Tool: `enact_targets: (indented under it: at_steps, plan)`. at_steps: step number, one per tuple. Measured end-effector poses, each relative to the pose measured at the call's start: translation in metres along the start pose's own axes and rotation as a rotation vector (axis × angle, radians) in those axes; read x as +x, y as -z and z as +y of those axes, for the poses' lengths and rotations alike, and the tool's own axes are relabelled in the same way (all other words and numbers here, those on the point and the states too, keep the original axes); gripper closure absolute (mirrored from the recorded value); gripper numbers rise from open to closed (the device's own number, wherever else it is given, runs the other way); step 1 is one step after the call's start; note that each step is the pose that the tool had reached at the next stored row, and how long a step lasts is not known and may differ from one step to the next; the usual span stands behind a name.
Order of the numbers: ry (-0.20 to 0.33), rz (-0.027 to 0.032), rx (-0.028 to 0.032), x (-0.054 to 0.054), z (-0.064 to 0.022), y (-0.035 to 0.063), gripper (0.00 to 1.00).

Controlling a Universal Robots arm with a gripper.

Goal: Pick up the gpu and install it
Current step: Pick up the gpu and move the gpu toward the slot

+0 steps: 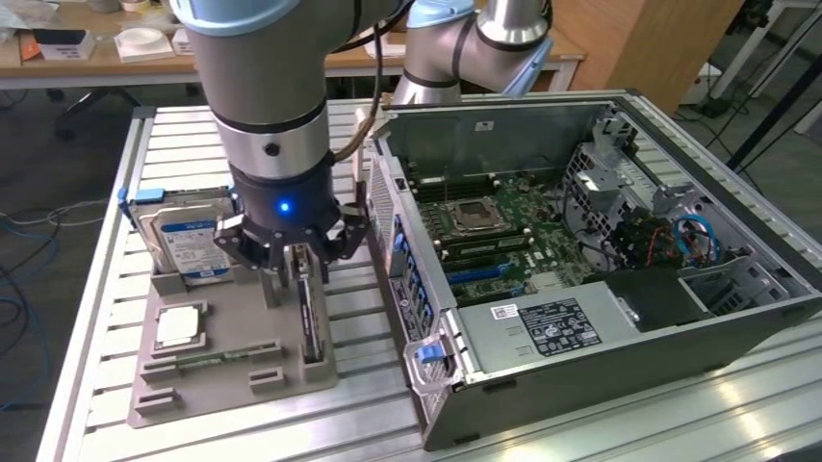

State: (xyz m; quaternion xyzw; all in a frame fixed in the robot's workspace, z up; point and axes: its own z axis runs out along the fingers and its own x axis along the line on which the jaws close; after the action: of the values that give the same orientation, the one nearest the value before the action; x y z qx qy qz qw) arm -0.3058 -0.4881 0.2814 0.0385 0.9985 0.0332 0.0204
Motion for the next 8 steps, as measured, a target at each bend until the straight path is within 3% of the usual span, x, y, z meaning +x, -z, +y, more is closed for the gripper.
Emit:
enact_targets:
  at_steps: [8]
  plan:
    - [0.0,0.0003,-0.0001,-0.001,-0.018,0.0011,0.53]
